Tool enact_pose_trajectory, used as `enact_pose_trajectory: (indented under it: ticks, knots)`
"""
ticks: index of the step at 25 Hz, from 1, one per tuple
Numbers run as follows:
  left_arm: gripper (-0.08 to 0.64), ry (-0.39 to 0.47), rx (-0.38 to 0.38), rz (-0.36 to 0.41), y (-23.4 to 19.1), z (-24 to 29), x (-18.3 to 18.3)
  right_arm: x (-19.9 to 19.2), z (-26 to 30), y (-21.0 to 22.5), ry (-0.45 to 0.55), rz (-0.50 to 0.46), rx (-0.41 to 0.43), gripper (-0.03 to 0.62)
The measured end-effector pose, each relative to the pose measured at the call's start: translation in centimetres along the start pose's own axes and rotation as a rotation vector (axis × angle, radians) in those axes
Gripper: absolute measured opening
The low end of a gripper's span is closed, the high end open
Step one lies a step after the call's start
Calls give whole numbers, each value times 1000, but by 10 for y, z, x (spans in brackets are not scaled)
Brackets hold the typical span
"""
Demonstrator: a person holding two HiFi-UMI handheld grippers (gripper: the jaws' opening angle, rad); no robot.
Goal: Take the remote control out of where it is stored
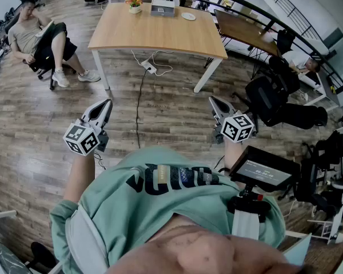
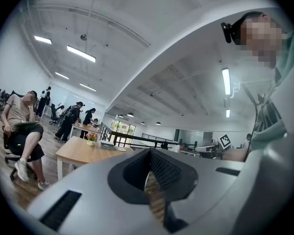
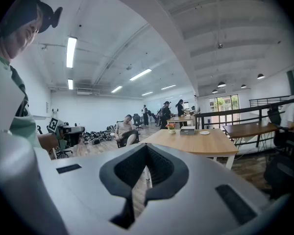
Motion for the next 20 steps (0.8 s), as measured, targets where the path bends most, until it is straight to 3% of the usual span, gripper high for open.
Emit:
enact_pose_trajectory:
  ticks: [9, 16, 20]
  knots:
    - [2, -4, 0, 7, -3, 1, 4, 0, 0, 0, 9, 6, 3, 5]
    - [2, -11, -9, 15, 3, 7, 3, 6, -4, 8, 53, 87, 17, 5]
    - [2, -11, -9, 20, 6, 12, 1, 3, -9, 14, 55, 78, 13, 5]
Point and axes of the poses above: the fingertips, and each gripper's own axes: z forward along the fingers, y to its right, x out of its top, the point moved 6 cm from there along -z, backward along the fingers, and after that the axes turned 2 degrees about y, right-handed, at the moved point
